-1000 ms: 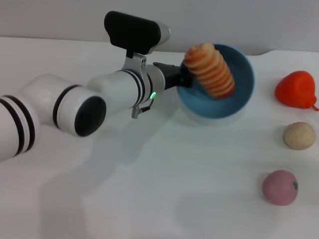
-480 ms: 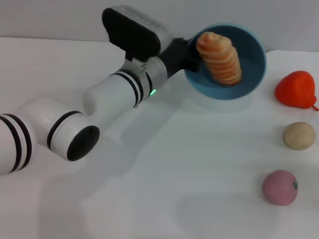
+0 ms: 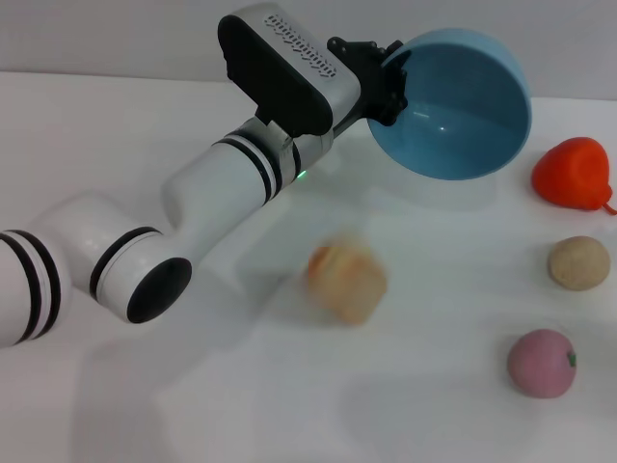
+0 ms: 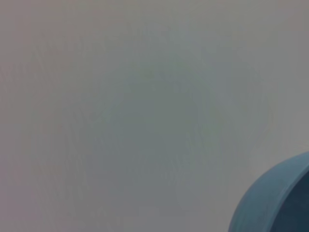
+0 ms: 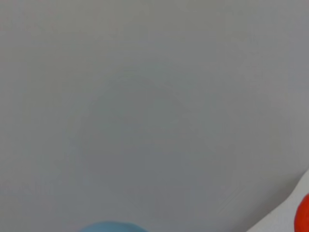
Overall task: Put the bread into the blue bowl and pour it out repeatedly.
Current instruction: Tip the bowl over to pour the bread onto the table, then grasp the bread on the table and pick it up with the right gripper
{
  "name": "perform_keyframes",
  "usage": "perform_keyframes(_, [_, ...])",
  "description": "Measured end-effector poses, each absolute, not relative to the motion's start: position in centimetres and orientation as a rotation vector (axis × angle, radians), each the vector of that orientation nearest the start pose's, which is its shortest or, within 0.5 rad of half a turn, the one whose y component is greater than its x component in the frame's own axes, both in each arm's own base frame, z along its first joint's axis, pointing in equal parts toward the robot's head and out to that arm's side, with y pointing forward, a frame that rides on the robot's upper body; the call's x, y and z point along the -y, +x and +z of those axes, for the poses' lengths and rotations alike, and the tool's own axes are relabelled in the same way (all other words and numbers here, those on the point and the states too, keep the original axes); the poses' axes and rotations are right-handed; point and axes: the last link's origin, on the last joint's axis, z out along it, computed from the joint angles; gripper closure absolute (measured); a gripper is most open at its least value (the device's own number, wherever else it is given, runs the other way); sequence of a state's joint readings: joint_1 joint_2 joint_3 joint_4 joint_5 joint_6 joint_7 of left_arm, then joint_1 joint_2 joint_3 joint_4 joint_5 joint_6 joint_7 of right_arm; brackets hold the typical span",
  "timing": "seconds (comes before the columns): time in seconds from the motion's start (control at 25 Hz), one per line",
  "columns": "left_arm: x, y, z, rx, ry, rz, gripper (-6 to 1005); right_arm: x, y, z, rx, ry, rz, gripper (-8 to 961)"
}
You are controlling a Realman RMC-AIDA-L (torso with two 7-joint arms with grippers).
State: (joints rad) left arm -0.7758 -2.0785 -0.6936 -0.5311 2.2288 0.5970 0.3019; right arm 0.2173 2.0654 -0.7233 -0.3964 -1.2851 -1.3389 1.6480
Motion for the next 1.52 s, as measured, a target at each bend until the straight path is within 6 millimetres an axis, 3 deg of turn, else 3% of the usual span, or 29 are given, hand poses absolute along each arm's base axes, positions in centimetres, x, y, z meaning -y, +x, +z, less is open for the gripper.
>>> perform_keyframes(0.32, [-41.0,-15.4,-10.9,0.192,-2.099,-0.526,999,-27.5,36.0,2.2,-1.476,-1.699,1.258,422])
perform_keyframes(0.56, [-42.2,-16.5,-10.1,0.407,-2.056,-0.533,1000,-28.6,35.0,1.6,-1.467,-1.804,1.211,421])
perform_keyframes(0.72, [-43.6,-17.1,-9.1,0.625,-2.016,-0.507,1000,-29.9,33.6,1.0,-1.424,-1.968,1.125,420])
perform_keyframes(1.04, [-46.0,-19.1,-5.6,1.107,-1.91,-0.439,1000,-33.8,29.2,-0.1,-1.282,-2.338,0.868,418])
perform_keyframes(1.52, [-44.7,-22.1,-2.0,1.51,-1.93,-0.348,1000,-37.2,20.4,-3.8,-0.874,-2.823,0.543,415])
